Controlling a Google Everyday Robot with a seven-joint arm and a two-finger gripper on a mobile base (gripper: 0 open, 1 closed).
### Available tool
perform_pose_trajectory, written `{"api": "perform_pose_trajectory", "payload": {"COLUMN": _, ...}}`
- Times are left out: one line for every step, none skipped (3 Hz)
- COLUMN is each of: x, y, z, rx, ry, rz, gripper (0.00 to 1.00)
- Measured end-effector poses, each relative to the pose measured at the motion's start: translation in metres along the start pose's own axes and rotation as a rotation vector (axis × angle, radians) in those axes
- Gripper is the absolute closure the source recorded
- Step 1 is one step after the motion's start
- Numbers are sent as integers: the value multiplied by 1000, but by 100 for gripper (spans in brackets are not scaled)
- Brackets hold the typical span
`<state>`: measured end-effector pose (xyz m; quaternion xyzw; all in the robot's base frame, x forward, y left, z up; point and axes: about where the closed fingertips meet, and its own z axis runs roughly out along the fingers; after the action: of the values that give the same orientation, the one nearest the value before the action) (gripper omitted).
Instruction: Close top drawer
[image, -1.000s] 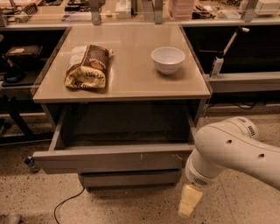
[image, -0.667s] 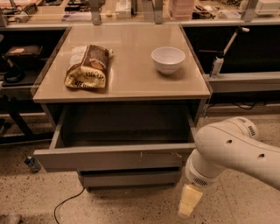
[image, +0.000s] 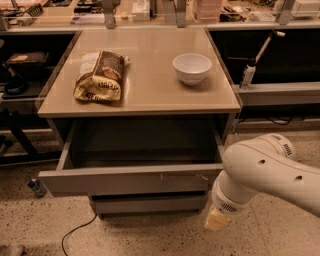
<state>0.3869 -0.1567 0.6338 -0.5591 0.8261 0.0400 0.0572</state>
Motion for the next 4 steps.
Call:
{"api": "perform_pose_trajectory", "payload": {"x": 0, "y": 0, "z": 0, "rx": 0, "ry": 0, "rz": 0, "gripper": 65}}
{"api": "perform_pose_trajectory", "payload": {"x": -9, "y": -9, "z": -6, "rx": 41, "ry": 1, "rz": 16, "gripper": 89}}
{"api": "perform_pose_trajectory", "payload": {"x": -24, "y": -21, "z": -17, "rx": 99, "ry": 0, "rz": 12, "gripper": 100}}
{"api": "perform_pose_trajectory", "payload": {"x": -36, "y": -31, "z": -19, "rx": 127, "ry": 6, "rz": 1, "gripper": 100}}
